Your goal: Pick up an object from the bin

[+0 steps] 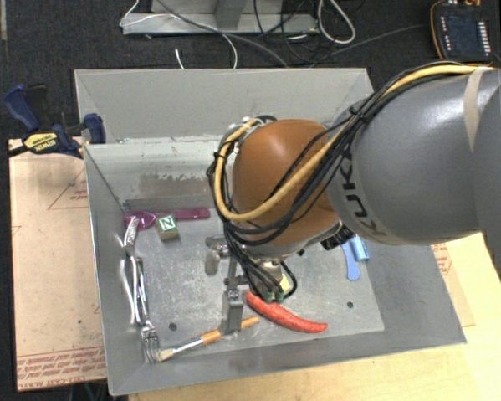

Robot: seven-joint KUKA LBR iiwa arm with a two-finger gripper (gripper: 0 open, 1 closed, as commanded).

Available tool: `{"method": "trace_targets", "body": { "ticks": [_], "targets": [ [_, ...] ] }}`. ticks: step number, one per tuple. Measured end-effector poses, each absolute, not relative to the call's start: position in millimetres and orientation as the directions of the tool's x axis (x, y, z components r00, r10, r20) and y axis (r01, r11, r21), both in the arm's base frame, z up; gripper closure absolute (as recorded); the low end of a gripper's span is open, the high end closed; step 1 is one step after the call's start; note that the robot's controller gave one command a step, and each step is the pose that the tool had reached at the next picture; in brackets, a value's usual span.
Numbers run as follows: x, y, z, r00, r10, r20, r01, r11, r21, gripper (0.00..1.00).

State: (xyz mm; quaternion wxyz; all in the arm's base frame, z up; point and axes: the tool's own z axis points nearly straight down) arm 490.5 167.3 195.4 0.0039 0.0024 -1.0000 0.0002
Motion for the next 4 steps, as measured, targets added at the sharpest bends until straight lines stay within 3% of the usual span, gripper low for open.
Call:
{"method": "trace_targets", "body": {
  "ticks": [1, 2, 3, 4],
  "targets": [
    [492.6, 166, 200, -1.0, 0.0, 0.0, 0.0, 1.0, 0.001, 0.0],
    [483.4, 127, 82, -0.983, -0.183, -0.014, -0.183, 0.983, 0.003, 0.0],
    [482.0, 130, 133, -0.962, -0.273, -0.014, -0.274, 0.962, 0.003, 0.0],
    [482.0, 161, 99, -0.979, -0.2, -0.029, -0.201, 0.98, 0.004, 0.0]
  ]
}}
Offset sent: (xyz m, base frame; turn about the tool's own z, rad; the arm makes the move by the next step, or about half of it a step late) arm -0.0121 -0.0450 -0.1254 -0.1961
